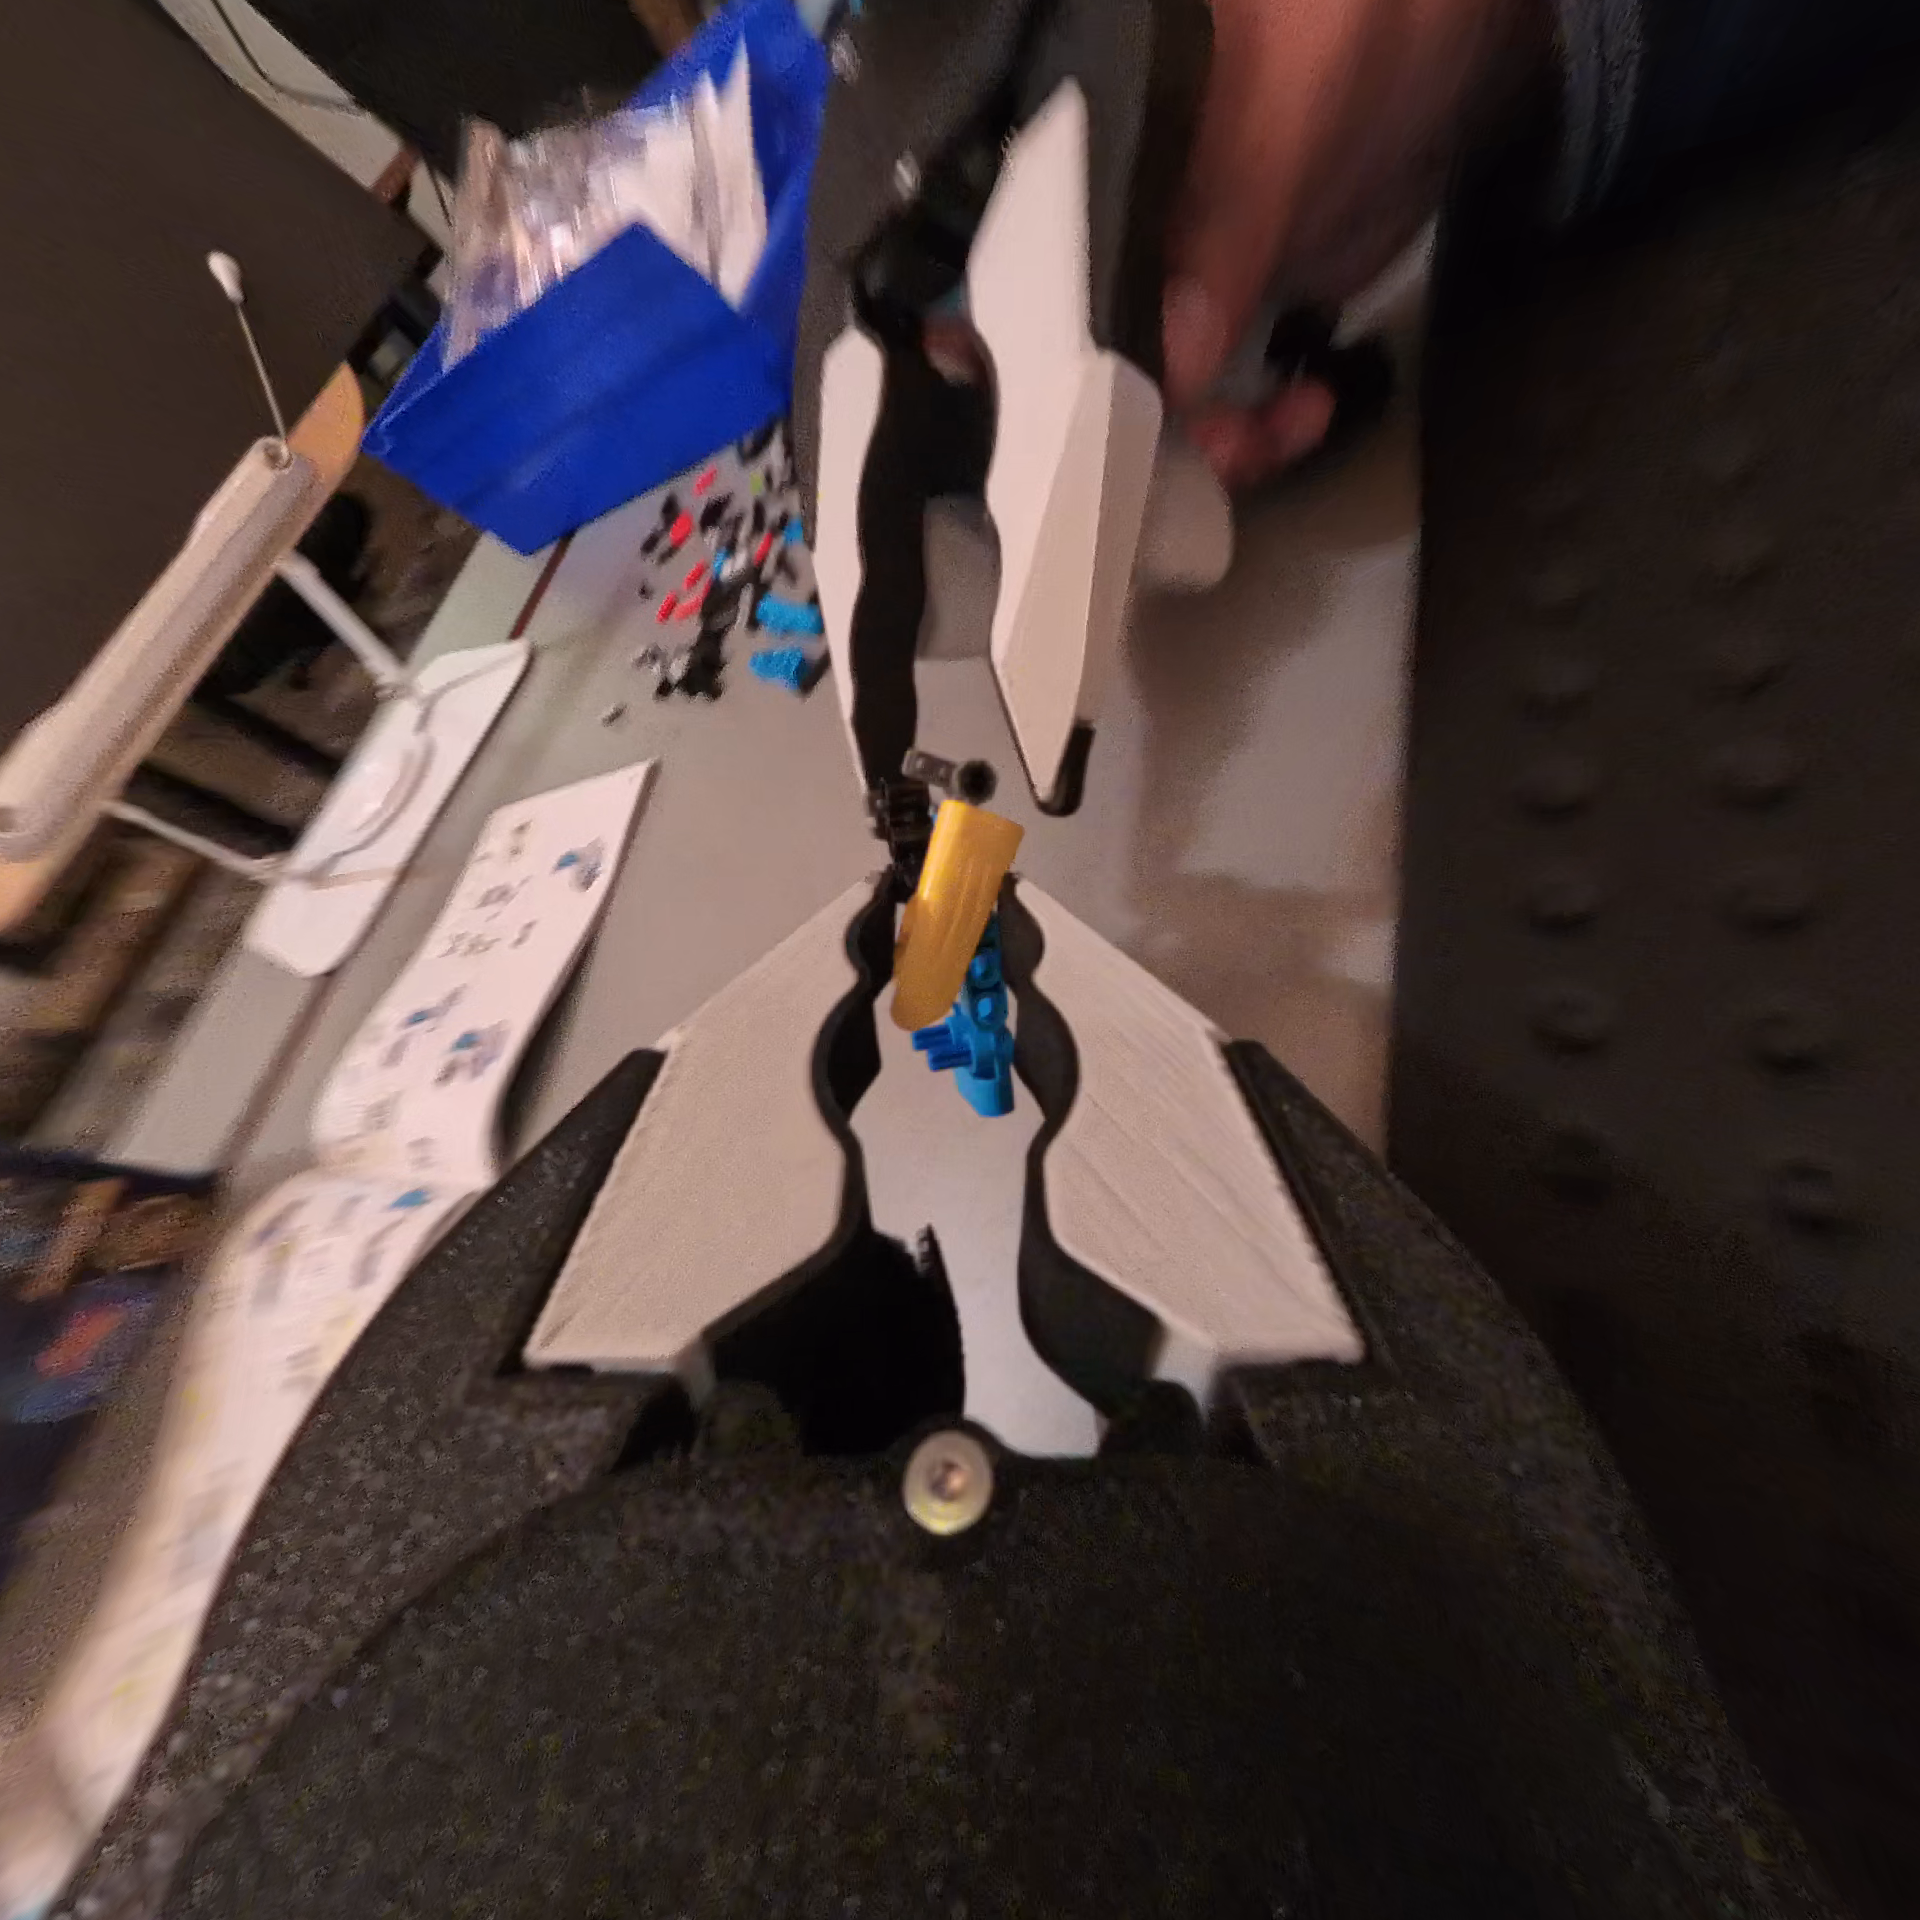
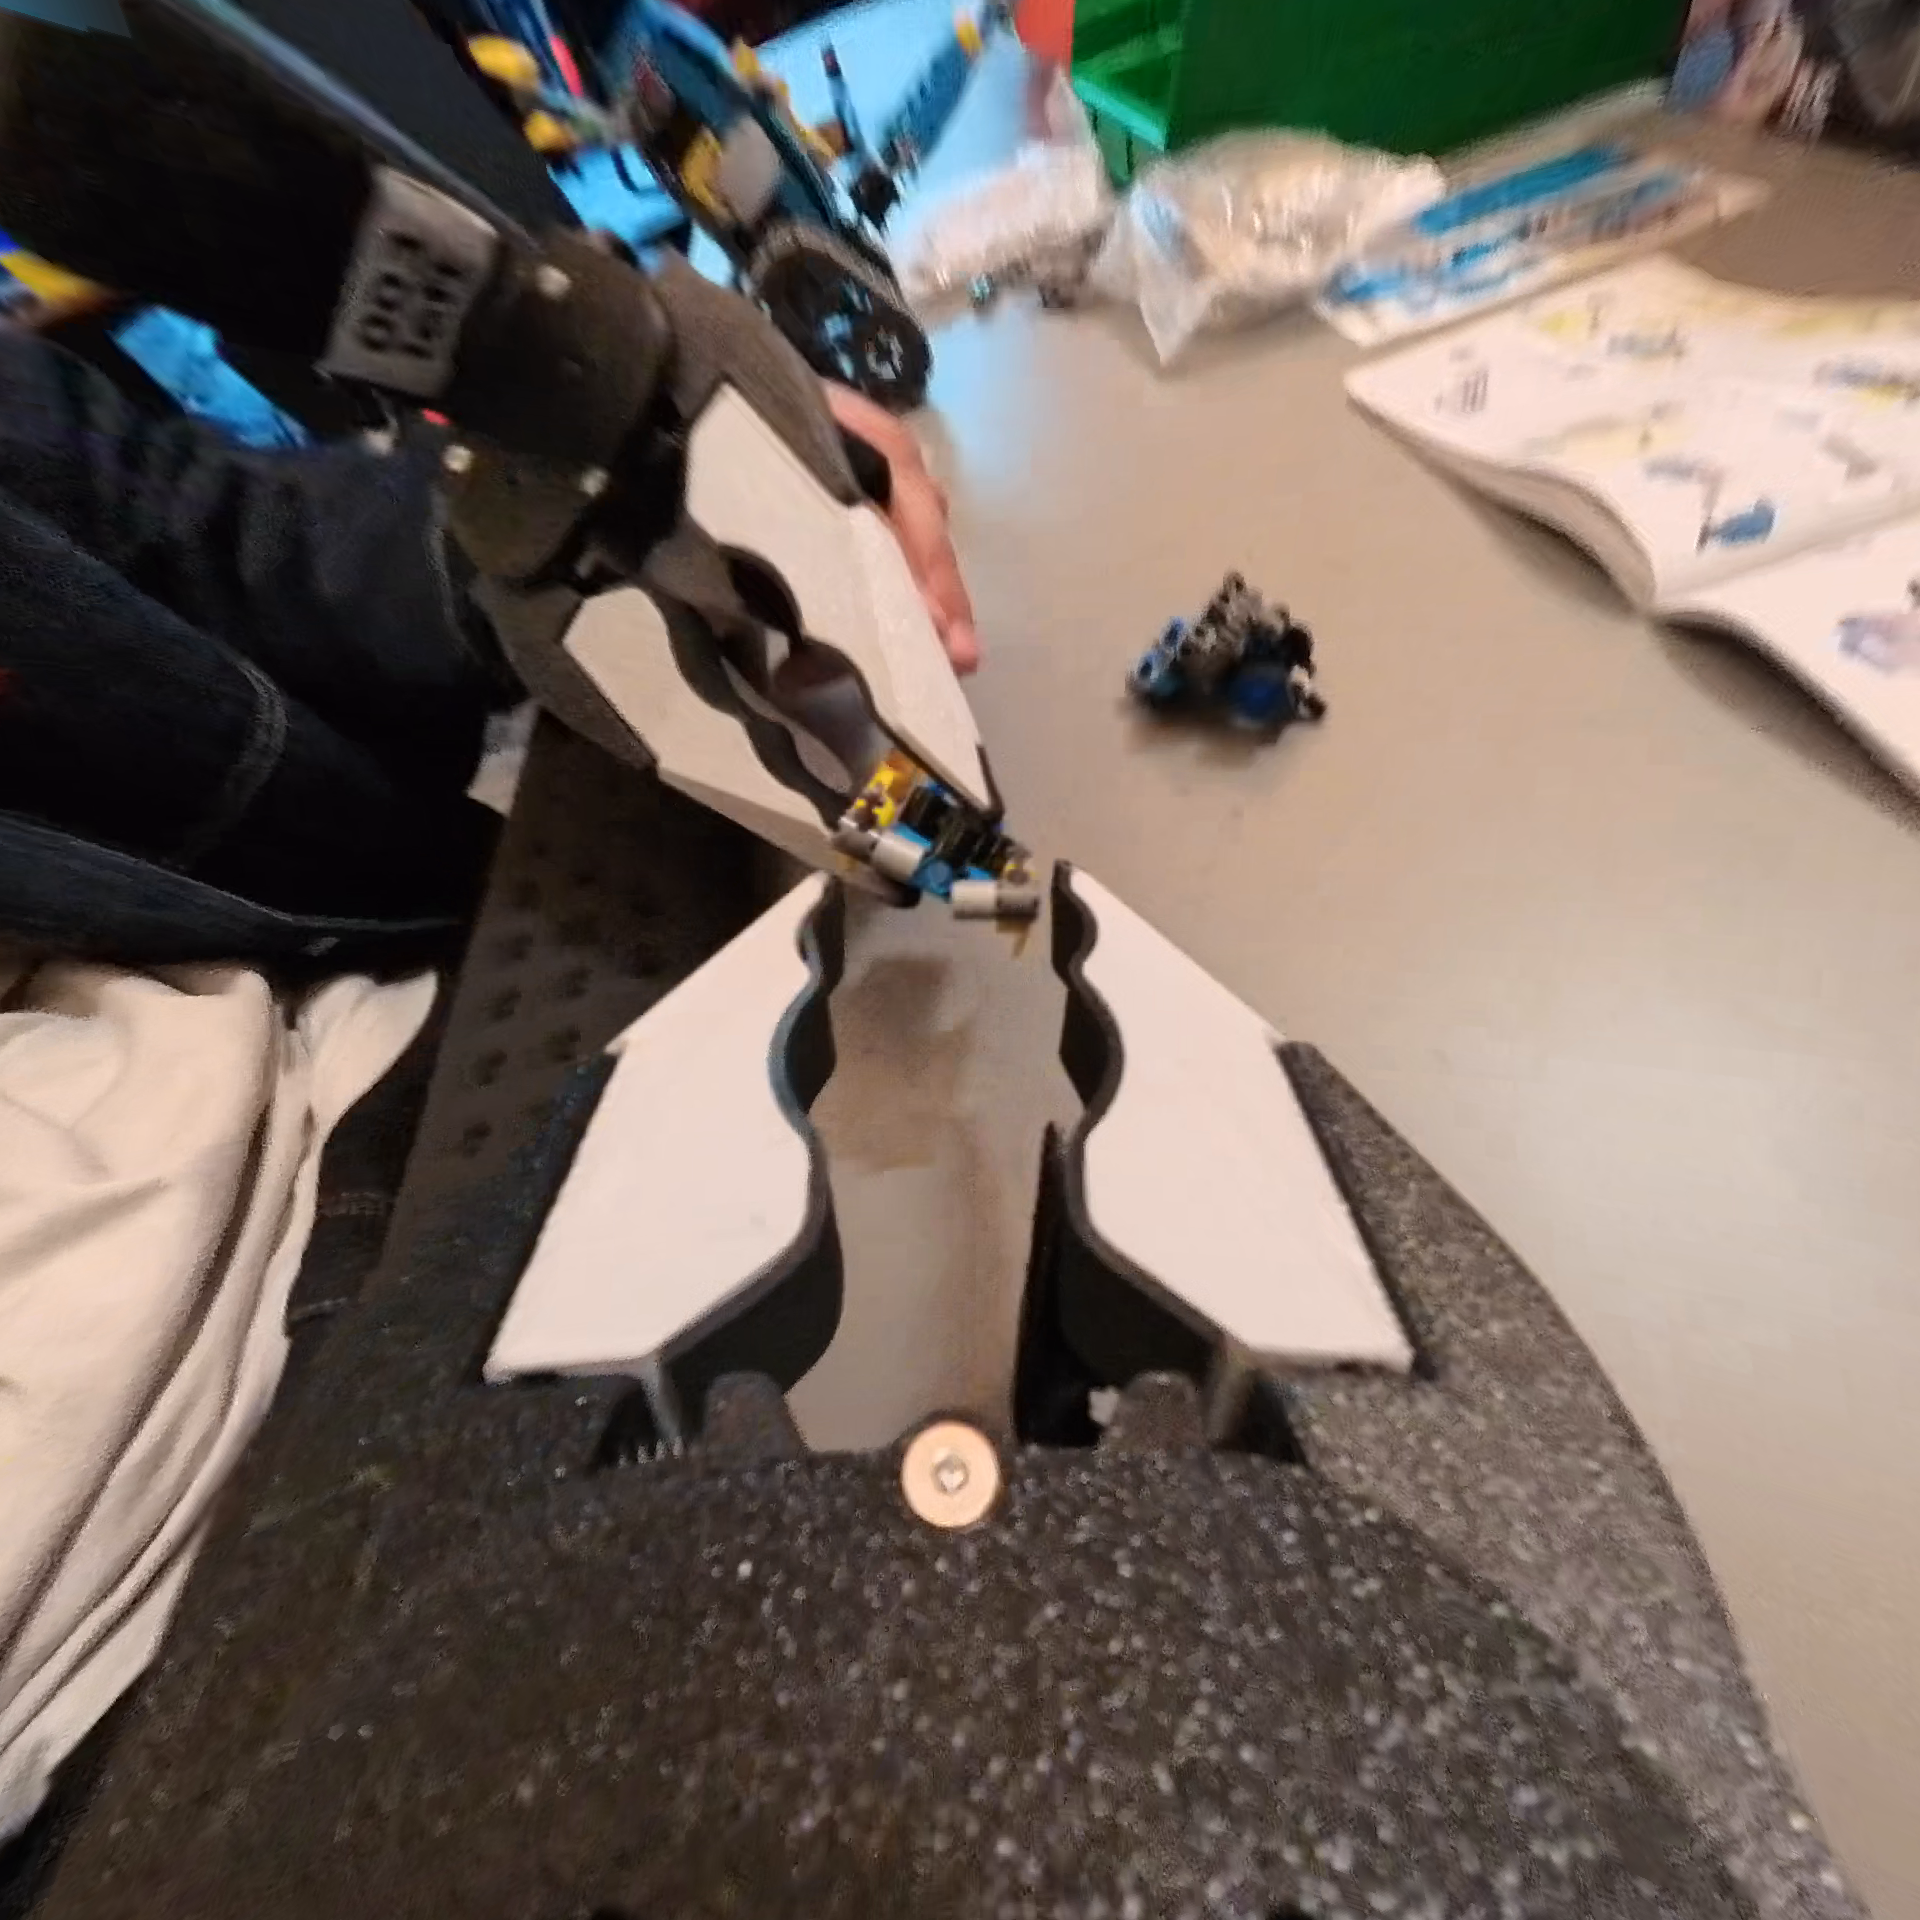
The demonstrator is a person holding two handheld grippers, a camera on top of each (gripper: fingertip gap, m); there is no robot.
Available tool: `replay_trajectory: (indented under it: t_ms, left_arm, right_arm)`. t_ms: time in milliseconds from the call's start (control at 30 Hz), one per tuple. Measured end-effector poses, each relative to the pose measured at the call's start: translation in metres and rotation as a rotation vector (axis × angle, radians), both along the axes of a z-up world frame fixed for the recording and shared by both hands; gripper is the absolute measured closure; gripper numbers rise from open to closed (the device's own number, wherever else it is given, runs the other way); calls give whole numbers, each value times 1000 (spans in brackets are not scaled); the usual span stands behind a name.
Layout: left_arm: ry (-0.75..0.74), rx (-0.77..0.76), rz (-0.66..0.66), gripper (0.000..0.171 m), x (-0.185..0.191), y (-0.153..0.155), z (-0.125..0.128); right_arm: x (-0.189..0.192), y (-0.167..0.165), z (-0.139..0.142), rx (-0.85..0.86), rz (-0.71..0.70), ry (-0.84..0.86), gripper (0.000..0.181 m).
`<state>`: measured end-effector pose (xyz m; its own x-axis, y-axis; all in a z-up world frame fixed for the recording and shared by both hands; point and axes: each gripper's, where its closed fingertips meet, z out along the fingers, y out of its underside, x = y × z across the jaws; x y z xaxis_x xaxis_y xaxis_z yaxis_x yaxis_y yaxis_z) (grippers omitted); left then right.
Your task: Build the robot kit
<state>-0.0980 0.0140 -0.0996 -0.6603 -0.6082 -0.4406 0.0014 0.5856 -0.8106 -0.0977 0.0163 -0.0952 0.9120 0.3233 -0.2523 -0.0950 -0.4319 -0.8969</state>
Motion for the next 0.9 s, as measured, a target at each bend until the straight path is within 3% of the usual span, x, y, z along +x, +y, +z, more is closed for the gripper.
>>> replay_trajectory:
  t_ms: [167,267,367,500,700,800,900]
  left_arm:
    - [91,-496,-170,153,-24,-14,61]
    - [162,-663,-285,153,-38,-18,79]
    - [209,-787,-359,153,-45,-17,94]
    - [297,-927,-472,153,-56,-16,107]
    - [365,-1017,-542,153,-62,-19,114]
    - [371,-1021,-529,153,-59,-21,112]
    - [315,-985,-422,153,-45,-15,105]
  right_arm:
    - [-5,-8,46,217,19,-8,149]
    - [-20,-13,71,339,76,5,149]
    - [-37,-20,88,385,174,134,151]
    - [-44,-23,102,416,242,324,148]
    - [-54,-20,107,433,272,376,146]
    - [-57,-20,107,429,279,368,155]
    - [-43,-15,102,411,189,321,164]
